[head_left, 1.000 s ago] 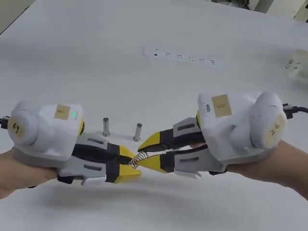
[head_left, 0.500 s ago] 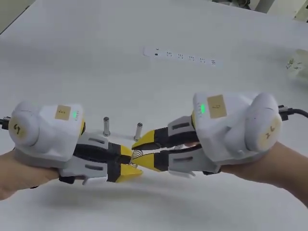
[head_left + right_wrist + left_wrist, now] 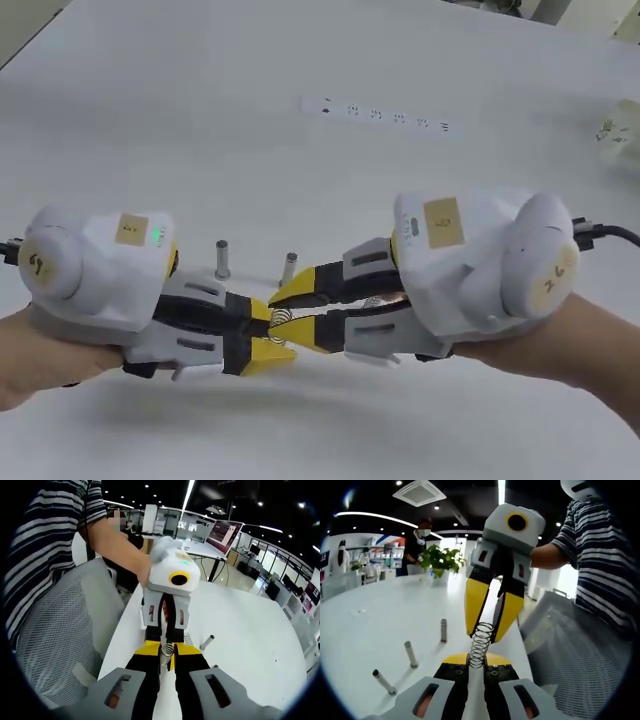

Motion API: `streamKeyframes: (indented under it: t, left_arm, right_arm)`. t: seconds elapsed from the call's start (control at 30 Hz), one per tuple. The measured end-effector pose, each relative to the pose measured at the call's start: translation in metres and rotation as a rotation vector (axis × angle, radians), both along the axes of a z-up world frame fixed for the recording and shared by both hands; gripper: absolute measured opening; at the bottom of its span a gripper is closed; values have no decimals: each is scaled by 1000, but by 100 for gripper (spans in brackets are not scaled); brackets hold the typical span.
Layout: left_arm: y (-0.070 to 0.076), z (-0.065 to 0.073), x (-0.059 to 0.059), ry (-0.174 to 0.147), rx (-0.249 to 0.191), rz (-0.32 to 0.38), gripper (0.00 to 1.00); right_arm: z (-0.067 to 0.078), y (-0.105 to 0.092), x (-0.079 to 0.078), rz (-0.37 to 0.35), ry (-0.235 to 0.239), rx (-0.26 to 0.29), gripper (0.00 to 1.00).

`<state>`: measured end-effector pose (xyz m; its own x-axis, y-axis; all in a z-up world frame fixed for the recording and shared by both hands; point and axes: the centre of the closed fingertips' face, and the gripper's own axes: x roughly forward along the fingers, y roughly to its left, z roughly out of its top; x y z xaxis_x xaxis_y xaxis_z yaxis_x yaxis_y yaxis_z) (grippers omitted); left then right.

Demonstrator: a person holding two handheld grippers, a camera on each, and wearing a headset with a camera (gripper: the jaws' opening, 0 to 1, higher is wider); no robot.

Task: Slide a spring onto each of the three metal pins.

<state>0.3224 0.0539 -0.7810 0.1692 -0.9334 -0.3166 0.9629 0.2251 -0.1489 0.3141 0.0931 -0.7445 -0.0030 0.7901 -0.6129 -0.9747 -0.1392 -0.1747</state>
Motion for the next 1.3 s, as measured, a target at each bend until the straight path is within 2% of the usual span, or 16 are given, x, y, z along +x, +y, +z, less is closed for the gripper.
streamKeyframes:
  t: [0.3, 0.67, 0.93, 1.17, 1.3]
  left_arm:
    - [0, 0, 2, 0, 0, 13, 3]
    - [-1, 1, 4, 16, -8, 28, 6]
    - [0, 0, 6, 27, -8, 46, 12]
    - [6, -1, 8, 39, -11, 76, 16]
    - [15, -1, 10, 42, -13, 107, 20]
  right_arm:
    - [0, 0, 2, -1, -8, -19, 7]
    - [1, 1, 3, -5, -5, -21, 7]
    - [0, 0, 4, -9, -9, -22, 7]
    - [1, 1, 5, -14, -8, -17, 7]
    - [1, 1, 7, -16, -12, -20, 7]
